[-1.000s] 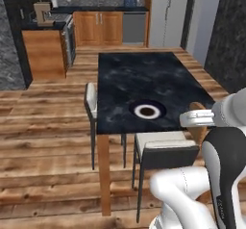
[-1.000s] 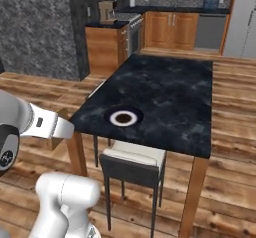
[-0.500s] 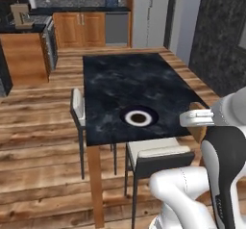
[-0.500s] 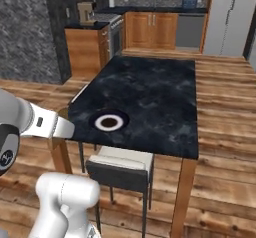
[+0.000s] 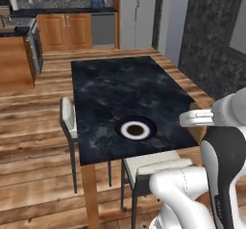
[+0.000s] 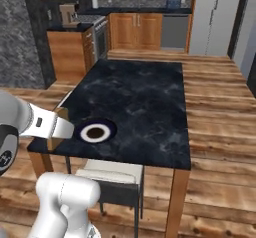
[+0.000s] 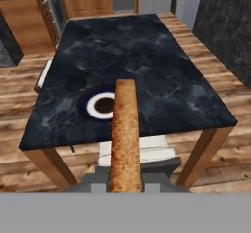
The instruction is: Start the toaster. Once the lever pops up, take the bread to the plate on the dining counter.
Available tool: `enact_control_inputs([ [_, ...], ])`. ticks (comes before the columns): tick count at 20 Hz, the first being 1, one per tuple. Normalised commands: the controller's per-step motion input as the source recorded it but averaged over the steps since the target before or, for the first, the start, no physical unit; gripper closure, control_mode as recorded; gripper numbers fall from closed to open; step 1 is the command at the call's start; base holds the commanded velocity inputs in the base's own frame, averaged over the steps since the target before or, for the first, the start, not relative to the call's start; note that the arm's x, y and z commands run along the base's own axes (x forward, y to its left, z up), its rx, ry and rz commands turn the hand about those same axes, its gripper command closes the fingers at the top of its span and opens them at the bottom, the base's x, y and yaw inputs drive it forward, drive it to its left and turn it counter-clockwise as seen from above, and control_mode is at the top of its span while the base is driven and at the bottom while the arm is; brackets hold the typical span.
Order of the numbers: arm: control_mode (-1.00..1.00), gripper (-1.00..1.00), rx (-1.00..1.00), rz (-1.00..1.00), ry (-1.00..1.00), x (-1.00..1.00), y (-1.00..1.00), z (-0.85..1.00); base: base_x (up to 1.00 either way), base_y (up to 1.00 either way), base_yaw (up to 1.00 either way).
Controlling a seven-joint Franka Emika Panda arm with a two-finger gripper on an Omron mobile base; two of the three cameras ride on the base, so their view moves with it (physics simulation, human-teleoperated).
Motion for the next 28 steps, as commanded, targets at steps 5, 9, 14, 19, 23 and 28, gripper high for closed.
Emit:
enact_control_inputs([
  [5,1.00,1.00,0.00,0.00,0.00,0.00,0.00,0.00,0.52,-0.02,0.00],
  [9,1.00,1.00,0.00,0.00,0.00,0.00,0.00,0.00,0.50,0.00,0.00],
  [14,1.00,1.00,0.00,0.00,0.00,0.00,0.00,0.00,0.53,0.00,0.00],
  [19,-1.00,1.00,0.01,0.09,0.00,0.51,0.00,-0.18,0.11,0.00,0.00],
  [23,-1.00,1.00,0.03,0.23,0.00,0.68,0.00,-0.34,0.00,0.00,0.00],
  [28,-1.00,1.00,0.06,0.24,0.00,0.60,0.00,-0.29,0.00,0.00,0.00],
])
